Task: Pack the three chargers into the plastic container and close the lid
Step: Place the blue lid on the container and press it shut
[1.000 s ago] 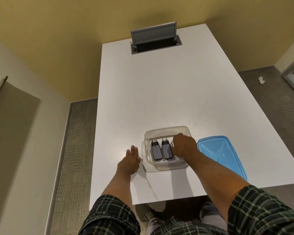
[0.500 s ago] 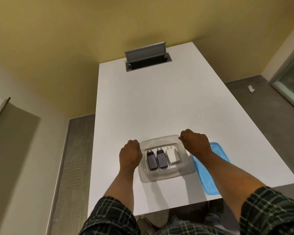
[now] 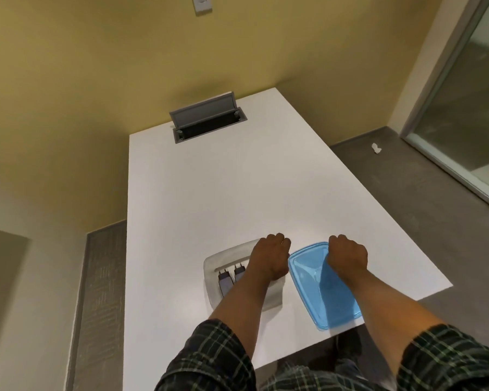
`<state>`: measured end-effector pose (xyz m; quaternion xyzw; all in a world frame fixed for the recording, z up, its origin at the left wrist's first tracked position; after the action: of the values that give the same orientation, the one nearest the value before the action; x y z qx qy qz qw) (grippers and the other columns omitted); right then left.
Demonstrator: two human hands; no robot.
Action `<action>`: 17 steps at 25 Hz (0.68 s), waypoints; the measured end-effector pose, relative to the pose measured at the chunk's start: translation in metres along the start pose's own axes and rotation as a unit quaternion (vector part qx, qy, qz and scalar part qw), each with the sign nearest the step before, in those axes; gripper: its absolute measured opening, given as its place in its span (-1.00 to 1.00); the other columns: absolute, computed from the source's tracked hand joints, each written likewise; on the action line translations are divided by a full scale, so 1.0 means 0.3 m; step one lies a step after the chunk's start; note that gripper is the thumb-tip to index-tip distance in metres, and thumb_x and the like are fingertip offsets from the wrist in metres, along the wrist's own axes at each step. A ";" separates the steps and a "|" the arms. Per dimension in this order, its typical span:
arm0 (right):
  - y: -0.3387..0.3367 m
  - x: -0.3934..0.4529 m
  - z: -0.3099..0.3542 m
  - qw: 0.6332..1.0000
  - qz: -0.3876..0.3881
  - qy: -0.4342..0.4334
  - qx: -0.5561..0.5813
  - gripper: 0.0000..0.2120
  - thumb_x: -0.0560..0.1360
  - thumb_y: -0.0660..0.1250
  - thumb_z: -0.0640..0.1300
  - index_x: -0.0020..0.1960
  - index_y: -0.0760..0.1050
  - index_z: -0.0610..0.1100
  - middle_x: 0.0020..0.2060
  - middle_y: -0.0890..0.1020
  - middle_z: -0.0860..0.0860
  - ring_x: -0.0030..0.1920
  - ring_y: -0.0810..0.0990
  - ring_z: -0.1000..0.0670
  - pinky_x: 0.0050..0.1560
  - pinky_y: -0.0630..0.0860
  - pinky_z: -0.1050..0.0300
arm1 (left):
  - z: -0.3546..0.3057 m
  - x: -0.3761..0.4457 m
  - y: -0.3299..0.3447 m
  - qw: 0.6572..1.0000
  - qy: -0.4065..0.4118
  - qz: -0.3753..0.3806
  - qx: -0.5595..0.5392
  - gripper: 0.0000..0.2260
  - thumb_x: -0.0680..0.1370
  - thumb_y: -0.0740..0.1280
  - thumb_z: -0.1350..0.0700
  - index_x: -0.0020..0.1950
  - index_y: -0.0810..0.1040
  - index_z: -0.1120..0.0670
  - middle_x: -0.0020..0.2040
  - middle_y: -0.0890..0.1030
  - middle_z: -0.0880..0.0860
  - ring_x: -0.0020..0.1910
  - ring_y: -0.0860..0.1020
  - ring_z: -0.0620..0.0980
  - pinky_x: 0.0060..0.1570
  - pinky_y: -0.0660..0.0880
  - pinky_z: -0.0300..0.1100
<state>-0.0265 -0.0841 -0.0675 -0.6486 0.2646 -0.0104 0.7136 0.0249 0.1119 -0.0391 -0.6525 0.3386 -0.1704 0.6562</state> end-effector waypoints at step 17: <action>0.100 -0.002 -0.273 0.989 0.067 0.123 0.050 -0.74 0.39 0.25 -0.21 0.04 0.55 -0.01 -0.01 0.67 0.02 0.02 0.66 -0.08 -0.16 0.41 0.13 | -0.294 0.188 0.088 0.976 0.036 0.192 0.096 -0.64 0.64 0.17 -0.06 0.31 0.56 0.08 0.26 0.62 0.15 0.29 0.51 0.18 0.27 0.36 0.00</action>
<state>-0.0688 -0.1544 -0.0968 -0.5867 0.3926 -0.0557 0.7061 0.0005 0.0113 -0.0700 -0.5025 0.4635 -0.0962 0.7235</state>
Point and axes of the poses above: each hand's wrist, its own x-axis towards the middle knuckle, its own y-axis out of the palm, z = x × y, the point moved 2 cm from there along x, towards the middle knuckle
